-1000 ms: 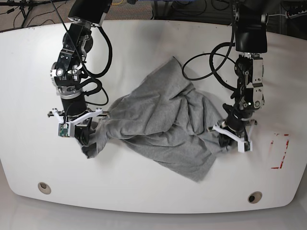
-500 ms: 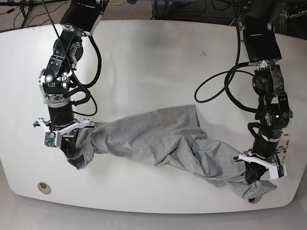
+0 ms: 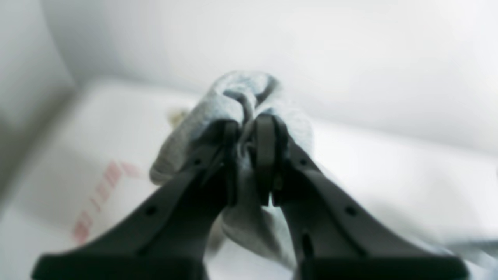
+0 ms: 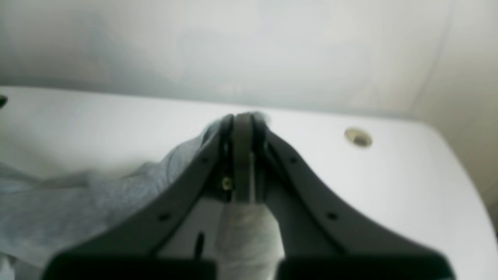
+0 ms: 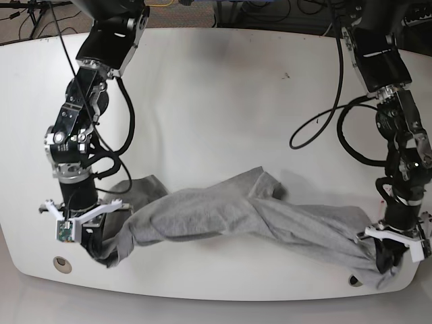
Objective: Fold the T-shirt properly
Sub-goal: 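Lift the shirt with both grippers and stretch the hem apart, then release the right gripper and drop the shirt toward the left gripper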
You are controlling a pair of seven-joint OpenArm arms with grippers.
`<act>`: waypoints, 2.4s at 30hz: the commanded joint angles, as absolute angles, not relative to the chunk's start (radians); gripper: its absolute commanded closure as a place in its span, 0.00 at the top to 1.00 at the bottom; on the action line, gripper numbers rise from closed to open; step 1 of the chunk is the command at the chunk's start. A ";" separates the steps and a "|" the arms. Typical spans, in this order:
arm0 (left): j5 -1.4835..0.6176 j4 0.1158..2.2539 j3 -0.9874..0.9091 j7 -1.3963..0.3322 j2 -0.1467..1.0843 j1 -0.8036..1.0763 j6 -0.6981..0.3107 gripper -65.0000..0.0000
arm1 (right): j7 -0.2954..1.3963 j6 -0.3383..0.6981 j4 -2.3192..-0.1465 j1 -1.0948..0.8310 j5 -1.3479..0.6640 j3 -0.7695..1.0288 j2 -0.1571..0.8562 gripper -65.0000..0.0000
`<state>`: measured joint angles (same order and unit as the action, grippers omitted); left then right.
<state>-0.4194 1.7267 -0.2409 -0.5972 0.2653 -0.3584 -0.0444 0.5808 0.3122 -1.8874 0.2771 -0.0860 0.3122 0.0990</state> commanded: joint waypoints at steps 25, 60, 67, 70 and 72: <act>-0.437 1.675 -0.205 -0.611 0.220 -0.749 -0.060 0.02 | 0.570 0.317 -1.694 0.631 -0.175 0.307 0.275 0.00; -0.425 2.147 -0.380 -0.863 0.304 -0.283 -0.092 0.02 | 0.698 0.327 -2.093 0.182 -0.166 0.356 0.267 0.00; -0.480 2.094 -0.364 -0.910 0.276 -0.079 -0.098 0.02 | 0.706 0.326 -2.050 0.096 -0.159 0.405 0.178 0.00; -0.505 2.059 -0.372 -0.903 0.262 -0.011 -0.098 0.02 | 0.691 0.325 -1.974 0.089 -0.141 0.380 0.173 0.00; -0.517 2.034 -0.385 -0.893 0.255 0.029 -0.098 0.01 | 0.670 0.325 -1.898 0.092 -0.121 0.341 0.180 0.00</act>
